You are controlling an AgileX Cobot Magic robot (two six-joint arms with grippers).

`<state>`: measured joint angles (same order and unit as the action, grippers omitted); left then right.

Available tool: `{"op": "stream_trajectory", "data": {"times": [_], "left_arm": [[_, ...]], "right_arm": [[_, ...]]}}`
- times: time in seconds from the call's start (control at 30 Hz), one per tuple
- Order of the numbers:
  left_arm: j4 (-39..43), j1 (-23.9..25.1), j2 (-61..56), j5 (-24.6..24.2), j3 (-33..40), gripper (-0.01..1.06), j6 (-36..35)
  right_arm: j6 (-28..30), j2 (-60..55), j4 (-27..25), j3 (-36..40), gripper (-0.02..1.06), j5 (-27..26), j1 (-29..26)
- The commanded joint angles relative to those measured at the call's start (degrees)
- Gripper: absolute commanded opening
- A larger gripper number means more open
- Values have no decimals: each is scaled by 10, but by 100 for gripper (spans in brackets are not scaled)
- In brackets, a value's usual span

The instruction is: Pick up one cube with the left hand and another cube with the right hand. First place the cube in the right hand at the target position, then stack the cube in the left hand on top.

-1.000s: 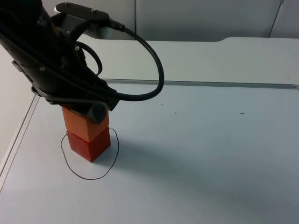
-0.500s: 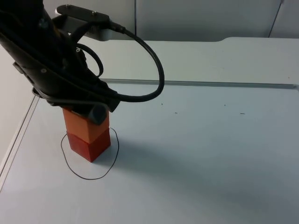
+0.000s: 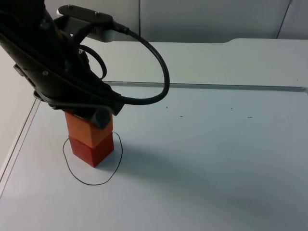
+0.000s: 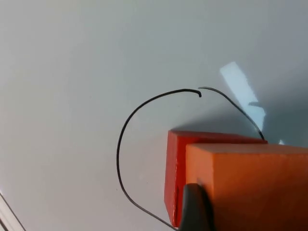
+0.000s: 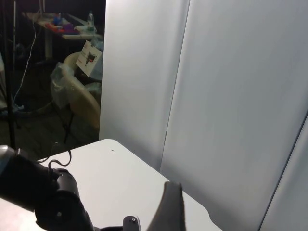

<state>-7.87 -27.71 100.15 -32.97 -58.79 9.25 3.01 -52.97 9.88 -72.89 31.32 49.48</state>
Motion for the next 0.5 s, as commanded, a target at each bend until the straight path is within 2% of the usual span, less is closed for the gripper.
{"op": "stream_trajectory", "data": {"times": [0.0, 0.07, 0.13, 0.17, 0.2, 0.23, 0.3, 0.33, 0.4, 0.47], "left_arm": [[-6, 2, 0, 0, 2, 1, -2], [-6, 2, 0, 0, 2, 5, -2], [-6, 2, 0, 0, 2, 15, -2], [-6, 2, 0, 0, 2, 15, -2], [-6, 2, 0, 0, 2, 20, -2], [-6, 2, 0, 0, 2, 31, -2], [-6, 2, 0, 1, 2, 45, -2], [-6, 2, 0, 1, 2, 45, -2], [-6, 2, 0, 2, 2, 56, -2], [-6, 2, 0, 2, 2, 62, -2]], "right_arm": [[0, 1, 2, 3, 70, -6, -1], [0, 1, 2, 3, 70, -7, -1], [0, 1, 2, 3, 70, -7, -1], [0, 1, 2, 3, 70, -7, -1], [0, 1, 2, 3, 70, -7, -1], [0, 1, 2, 3, 70, -7, -1], [0, 1, 0, 3, 70, -7, -1], [0, 1, 0, 3, 70, -7, -1], [0, 1, -1, 3, 70, -7, -1], [0, 1, -1, 3, 70, -7, -1]]}}
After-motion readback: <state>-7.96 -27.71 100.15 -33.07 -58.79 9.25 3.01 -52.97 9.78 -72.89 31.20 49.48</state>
